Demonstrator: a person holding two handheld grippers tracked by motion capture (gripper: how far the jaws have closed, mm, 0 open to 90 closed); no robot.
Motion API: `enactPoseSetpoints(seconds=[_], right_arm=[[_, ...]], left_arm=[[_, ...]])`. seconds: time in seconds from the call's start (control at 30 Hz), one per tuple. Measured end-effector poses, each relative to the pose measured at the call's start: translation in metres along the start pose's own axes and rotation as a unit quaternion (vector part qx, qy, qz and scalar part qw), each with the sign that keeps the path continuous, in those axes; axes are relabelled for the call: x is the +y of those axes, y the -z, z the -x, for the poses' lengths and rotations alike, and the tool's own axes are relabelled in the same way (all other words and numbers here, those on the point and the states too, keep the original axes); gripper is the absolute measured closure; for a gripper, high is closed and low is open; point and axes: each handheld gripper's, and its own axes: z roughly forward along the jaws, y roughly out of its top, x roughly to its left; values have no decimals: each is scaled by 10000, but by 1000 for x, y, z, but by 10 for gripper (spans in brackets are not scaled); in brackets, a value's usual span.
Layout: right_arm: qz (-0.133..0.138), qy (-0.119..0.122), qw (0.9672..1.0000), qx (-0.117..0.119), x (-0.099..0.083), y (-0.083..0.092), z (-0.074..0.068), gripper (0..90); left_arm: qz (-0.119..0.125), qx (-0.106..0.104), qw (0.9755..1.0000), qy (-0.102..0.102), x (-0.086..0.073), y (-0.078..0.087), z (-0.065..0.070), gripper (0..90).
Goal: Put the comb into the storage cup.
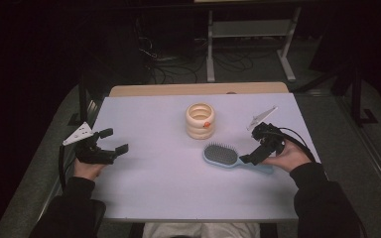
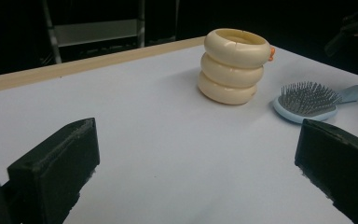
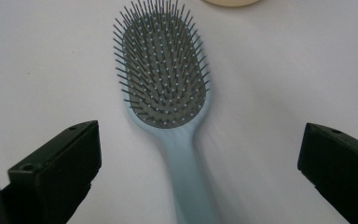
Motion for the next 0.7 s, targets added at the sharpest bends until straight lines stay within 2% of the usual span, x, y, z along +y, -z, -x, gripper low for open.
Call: enactPoseSetpoints(seconds=[0.17, 0.3, 0.33, 0.7], right_arm=[[-230, 124, 9996, 106, 1, -11, 0, 0], [-311, 119, 9992, 200, 1, -18, 1, 0], [-308, 134, 9990, 284, 1, -21, 1, 33], [-452, 313, 9975, 447, 0, -34, -1, 126]], left_arm=[[7, 0, 10000, 10, 0, 0, -1, 0], [-2, -7, 10000, 13, 0, -1, -1, 0], [-2, -5, 10000, 11, 0, -1, -1, 0], [-6, -10, 10000, 14, 0, -1, -1, 0]])
